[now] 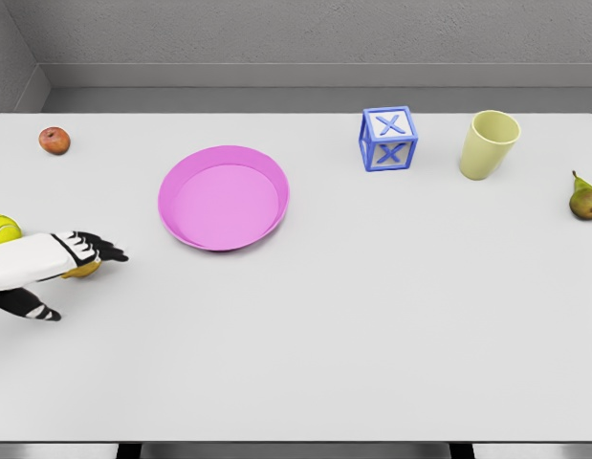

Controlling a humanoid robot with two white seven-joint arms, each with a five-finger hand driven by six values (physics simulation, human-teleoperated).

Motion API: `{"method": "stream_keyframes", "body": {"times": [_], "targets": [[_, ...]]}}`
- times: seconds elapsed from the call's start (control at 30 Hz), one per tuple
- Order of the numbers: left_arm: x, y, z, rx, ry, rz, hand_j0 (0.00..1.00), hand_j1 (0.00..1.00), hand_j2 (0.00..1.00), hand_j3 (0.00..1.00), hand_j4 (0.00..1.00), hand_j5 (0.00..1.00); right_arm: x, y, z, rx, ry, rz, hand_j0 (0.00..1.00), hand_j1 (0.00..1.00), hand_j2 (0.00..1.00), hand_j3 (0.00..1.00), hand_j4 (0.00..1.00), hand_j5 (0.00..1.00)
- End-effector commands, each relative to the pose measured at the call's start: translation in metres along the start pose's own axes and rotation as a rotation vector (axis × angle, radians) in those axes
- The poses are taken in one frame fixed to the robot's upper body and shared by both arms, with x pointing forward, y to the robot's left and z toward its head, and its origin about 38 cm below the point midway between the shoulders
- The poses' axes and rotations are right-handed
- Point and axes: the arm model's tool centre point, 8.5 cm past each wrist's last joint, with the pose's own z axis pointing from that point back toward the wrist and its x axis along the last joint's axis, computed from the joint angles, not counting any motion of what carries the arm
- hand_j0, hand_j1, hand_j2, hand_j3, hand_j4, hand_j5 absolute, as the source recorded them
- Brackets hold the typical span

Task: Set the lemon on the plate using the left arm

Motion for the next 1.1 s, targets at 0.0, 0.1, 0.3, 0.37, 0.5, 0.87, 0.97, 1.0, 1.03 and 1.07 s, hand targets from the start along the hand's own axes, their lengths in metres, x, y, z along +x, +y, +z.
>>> {"method": "stream_keyframes", "body": {"times": [0.0, 0.1, 0.3, 0.37, 0.5, 0.87, 0.97, 1.0, 1.03, 1.07], "targets": [[-0.001, 0.002, 0.002, -0.016, 0.000, 0.010, 1.00, 1.00, 1.00, 1.00, 1.00, 1.00, 0.000, 0.000, 0.000, 0.000, 0.000, 0.000, 1.00, 1.00, 1.00, 1.00, 1.00, 1.00], [-0.003, 0.012, 0.009, 0.015, 0.014, -0.007, 1.00, 1.00, 1.00, 1.00, 1.00, 1.00, 0.000, 0.000, 0.000, 0.000, 0.000, 0.000, 1.00, 1.00, 1.00, 1.00, 1.00, 1.00], [-0.017, 0.020, 0.009, 0.074, 0.118, 0.047, 1.00, 1.00, 1.00, 1.00, 1.00, 1.00, 0.000, 0.000, 0.000, 0.000, 0.000, 0.000, 1.00, 1.00, 1.00, 1.00, 1.00, 1.00], [-0.023, 0.017, 0.011, 0.075, 0.142, 0.068, 1.00, 1.00, 1.00, 1.00, 1.00, 1.00, 0.000, 0.000, 0.000, 0.000, 0.000, 0.000, 1.00, 1.00, 1.00, 1.00, 1.00, 1.00], [-0.028, 0.010, 0.001, 0.095, 0.172, 0.119, 1.00, 1.00, 1.00, 1.00, 1.00, 1.00, 0.000, 0.000, 0.000, 0.000, 0.000, 0.000, 1.00, 1.00, 1.00, 1.00, 1.00, 1.00], [-0.022, -0.001, -0.023, 0.129, 0.152, 0.146, 1.00, 1.00, 1.00, 1.00, 1.00, 1.00, 0.000, 0.000, 0.000, 0.000, 0.000, 0.000, 1.00, 1.00, 1.00, 1.00, 1.00, 1.00], [-0.023, -0.003, -0.026, 0.134, 0.156, 0.149, 1.00, 1.00, 1.00, 1.00, 1.00, 1.00, 0.000, 0.000, 0.000, 0.000, 0.000, 0.000, 1.00, 1.00, 1.00, 1.00, 1.00, 1.00], [-0.022, -0.004, -0.028, 0.137, 0.152, 0.153, 1.00, 1.00, 1.00, 1.00, 1.00, 1.00, 0.000, 0.000, 0.000, 0.000, 0.000, 0.000, 1.00, 1.00, 1.00, 1.00, 1.00, 1.00], [-0.023, -0.005, -0.028, 0.137, 0.153, 0.154, 0.98, 0.98, 0.98, 0.98, 0.98, 0.98, 0.000, 0.000, 0.000, 0.000, 0.000, 0.000, 1.00, 1.00, 1.00, 1.00, 1.00, 1.00], [-0.023, -0.005, -0.028, 0.134, 0.157, 0.152, 0.98, 0.98, 0.98, 0.98, 0.98, 0.98, 0.000, 0.000, 0.000, 0.000, 0.000, 0.000, 1.00, 1.00, 1.00, 1.00, 1.00, 1.00]]}}
